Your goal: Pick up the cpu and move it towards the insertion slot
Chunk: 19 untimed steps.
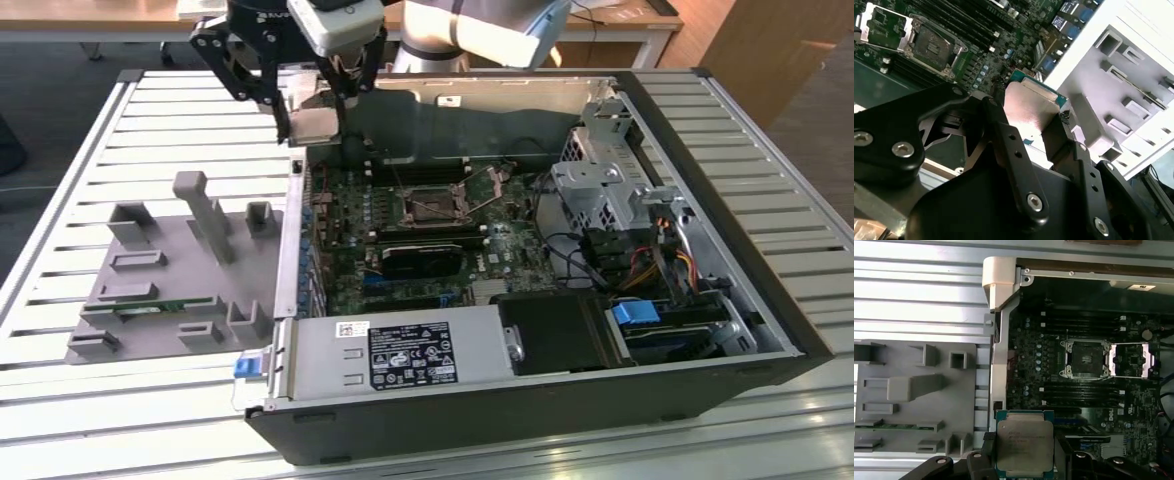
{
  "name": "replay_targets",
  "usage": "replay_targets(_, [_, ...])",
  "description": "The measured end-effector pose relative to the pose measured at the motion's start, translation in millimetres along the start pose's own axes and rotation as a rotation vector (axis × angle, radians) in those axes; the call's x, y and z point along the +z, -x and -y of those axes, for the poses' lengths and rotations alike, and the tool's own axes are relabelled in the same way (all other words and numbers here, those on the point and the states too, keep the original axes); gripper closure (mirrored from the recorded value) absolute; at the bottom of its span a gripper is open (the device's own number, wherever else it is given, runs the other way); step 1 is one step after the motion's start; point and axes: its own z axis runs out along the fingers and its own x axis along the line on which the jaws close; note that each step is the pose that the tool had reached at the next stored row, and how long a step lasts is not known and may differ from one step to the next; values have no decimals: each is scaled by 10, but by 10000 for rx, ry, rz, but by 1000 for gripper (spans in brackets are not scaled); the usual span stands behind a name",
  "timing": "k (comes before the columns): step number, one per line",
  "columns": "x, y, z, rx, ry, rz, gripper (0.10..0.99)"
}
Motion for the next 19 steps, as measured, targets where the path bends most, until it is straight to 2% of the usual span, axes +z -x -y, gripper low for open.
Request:
replay_targets(10, [14, 344, 7, 1, 0, -21, 545])
replay_targets(19, [28, 708, 15, 4, 0, -51, 545])
